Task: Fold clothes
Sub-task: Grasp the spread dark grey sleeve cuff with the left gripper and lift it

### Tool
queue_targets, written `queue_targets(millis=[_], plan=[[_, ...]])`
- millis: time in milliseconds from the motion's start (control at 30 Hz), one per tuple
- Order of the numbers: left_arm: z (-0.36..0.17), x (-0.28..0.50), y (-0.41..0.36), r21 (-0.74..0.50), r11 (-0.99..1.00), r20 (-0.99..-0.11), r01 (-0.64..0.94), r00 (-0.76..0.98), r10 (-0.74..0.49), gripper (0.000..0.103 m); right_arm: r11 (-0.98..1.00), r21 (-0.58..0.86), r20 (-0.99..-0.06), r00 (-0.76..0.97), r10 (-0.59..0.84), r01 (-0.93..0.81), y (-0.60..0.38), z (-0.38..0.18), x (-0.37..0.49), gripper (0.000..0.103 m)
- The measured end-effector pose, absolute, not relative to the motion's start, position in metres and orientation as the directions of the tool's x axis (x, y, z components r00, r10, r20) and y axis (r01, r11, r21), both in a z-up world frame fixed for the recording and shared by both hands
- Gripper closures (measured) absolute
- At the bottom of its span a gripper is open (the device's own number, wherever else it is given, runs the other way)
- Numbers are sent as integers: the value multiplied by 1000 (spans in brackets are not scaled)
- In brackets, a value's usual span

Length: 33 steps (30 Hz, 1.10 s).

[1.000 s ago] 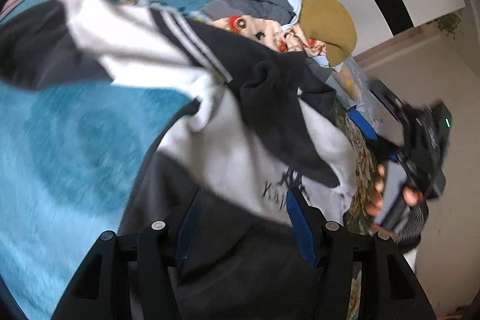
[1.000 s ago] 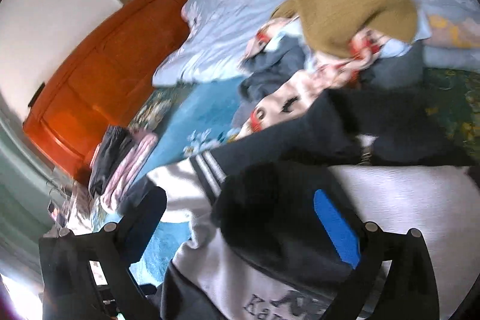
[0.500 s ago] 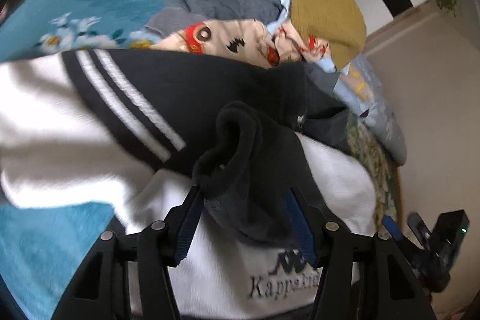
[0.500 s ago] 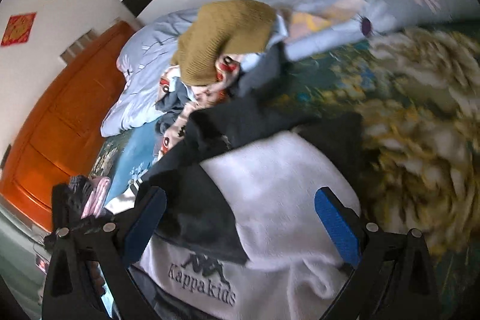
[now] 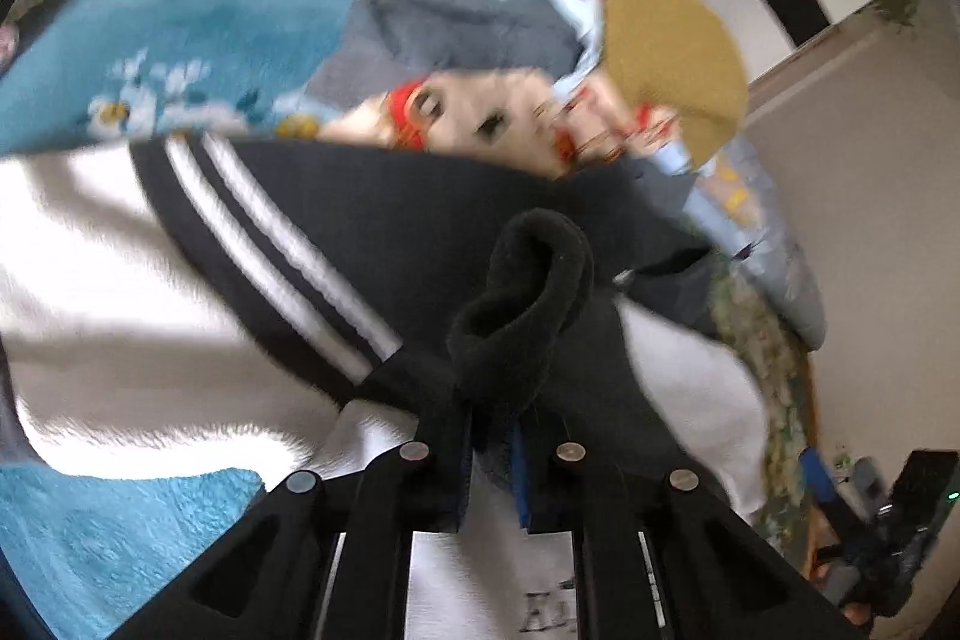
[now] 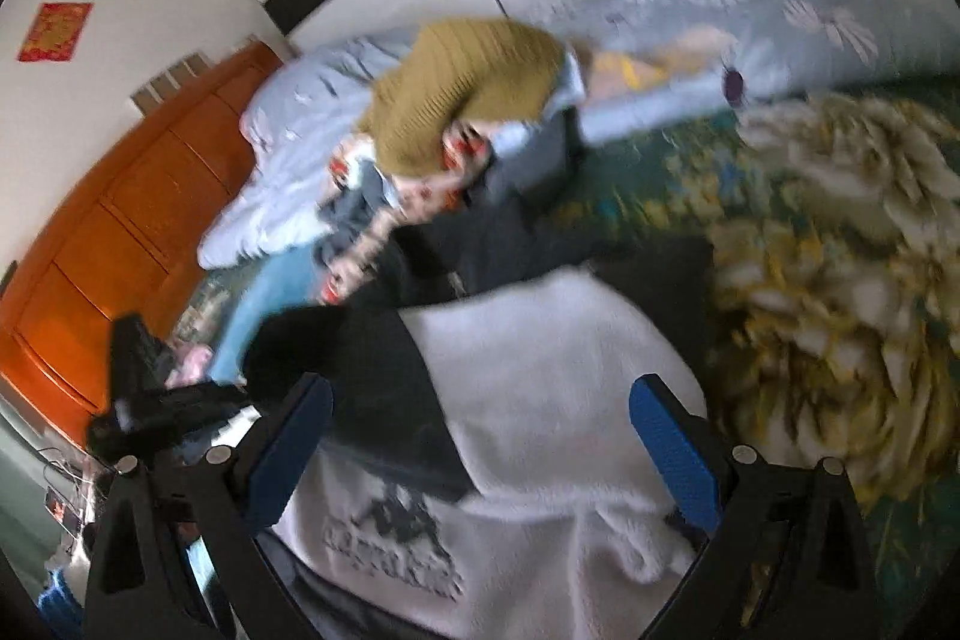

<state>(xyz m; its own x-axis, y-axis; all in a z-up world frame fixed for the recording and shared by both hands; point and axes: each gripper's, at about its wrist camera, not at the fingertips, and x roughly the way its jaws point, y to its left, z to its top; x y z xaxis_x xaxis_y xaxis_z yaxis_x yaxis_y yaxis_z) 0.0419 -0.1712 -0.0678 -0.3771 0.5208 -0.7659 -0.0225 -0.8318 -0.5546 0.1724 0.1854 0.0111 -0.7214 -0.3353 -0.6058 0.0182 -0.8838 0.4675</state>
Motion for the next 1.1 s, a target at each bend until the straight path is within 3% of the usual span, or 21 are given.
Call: queue_targets(millis=[100,233,333,500,533,567,667,767,867,1033,1100], plan=[[-87,46,-174,-545,-838,-787,3,-347,510,90,-881,473,-629,-689,-360,28,181,0,157,3],[-94,46,-180,-573,-819,-776,27,-338,532,88,-887,454,-734,-599,-321,-80,192,-43,145,3],[-90,47,-180,-580,-815,-772,19,-331,542,87,-870,482,-739,-582,-340,-105,200,-61,144,3],[-73,65,-200,-669,-743,-691,17,-383,614,73,-889,447,-746,-589,-310,-97,192,-49,146,3],[-68,72,-210,-687,-726,-669,21,-410,620,62,-883,460,-734,-601,-317,-96,193,-46,148,3],[-62,82,-227,-697,-716,-652,43,-454,608,54,-875,475,-720,-613,-324,-95,194,-42,152,3],[-48,112,-279,-711,-695,-612,109,-581,536,51,-861,502,-690,-641,-337,-87,194,-30,159,3],[-40,149,-343,-626,-724,-659,289,-693,293,49,-856,511,-673,-656,-343,-76,191,-21,162,3],[-53,186,-413,-625,-600,-688,500,-715,120,48,-855,514,-665,-660,-349,-66,188,-17,165,3],[-98,200,-470,-691,-398,-702,604,-691,170,48,-831,554,-659,-639,-396,-56,177,-20,163,3],[-111,195,-477,-754,-339,-646,562,-730,226,48,-819,572,-654,-629,-420,-48,172,-20,161,3]])
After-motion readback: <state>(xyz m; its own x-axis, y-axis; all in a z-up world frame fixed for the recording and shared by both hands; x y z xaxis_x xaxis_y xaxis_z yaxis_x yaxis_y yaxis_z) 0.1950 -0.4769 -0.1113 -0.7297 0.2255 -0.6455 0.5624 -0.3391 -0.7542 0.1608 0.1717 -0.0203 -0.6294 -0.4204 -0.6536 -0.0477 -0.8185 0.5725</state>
